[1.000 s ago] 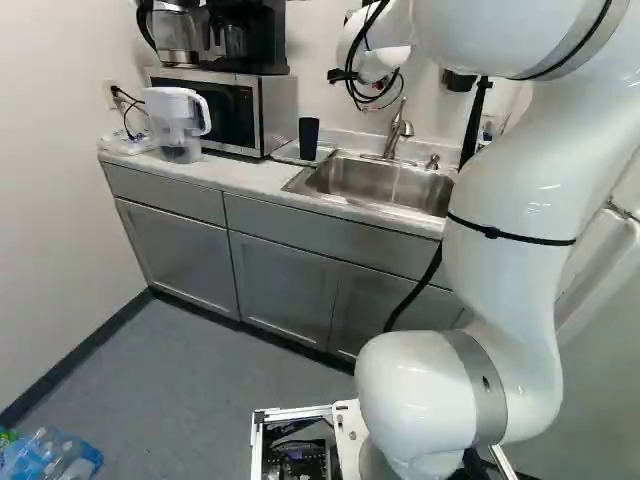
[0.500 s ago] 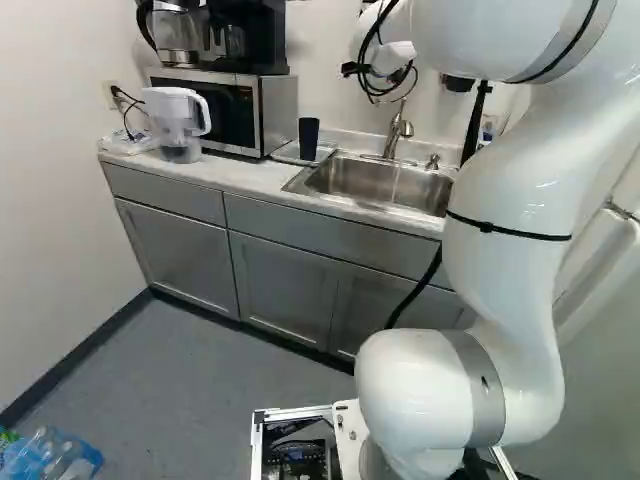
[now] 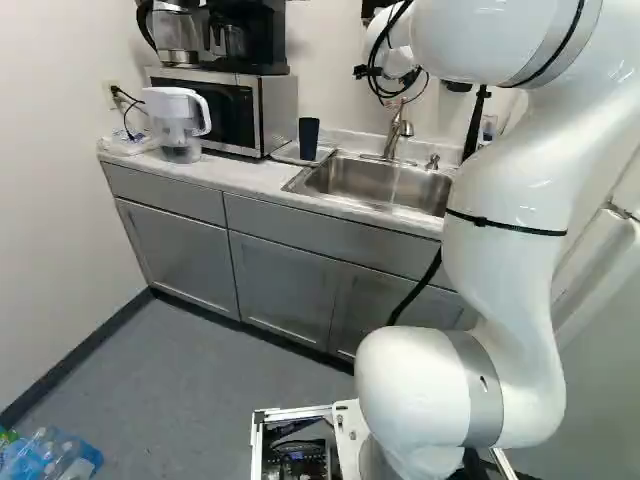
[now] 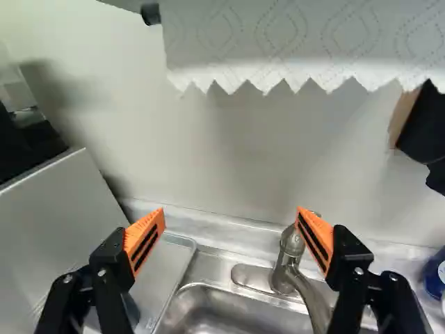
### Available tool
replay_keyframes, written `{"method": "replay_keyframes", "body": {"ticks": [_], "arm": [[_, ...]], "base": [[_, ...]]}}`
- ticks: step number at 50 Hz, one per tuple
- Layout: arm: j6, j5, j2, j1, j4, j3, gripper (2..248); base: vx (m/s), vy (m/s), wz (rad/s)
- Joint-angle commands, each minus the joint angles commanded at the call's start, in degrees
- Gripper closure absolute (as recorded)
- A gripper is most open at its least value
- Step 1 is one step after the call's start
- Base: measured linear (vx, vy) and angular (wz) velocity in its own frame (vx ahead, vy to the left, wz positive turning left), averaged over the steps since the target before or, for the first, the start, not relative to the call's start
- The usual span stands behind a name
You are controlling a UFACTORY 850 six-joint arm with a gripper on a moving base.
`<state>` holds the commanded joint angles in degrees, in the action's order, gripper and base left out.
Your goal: Rinse the cup and place it in the tray
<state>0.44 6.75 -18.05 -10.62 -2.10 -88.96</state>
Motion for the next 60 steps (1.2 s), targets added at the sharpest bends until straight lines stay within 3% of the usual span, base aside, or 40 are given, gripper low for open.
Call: {"method": "replay_keyframes", "body": {"ticks": [14,45,60], "arm": [[0.0,0.0,-3.4,-1.1,0.0,-2.5,3],[0.0,0.0,-12.0,-2.6,0.0,-12.9,3],[0.0,-0.6,-12.5,-2.6,0.0,-13.6,3]], "base": [[0.000,0.000,0.000],[0.000,0.000,0.000],[0.000,0.000,0.000]]}}
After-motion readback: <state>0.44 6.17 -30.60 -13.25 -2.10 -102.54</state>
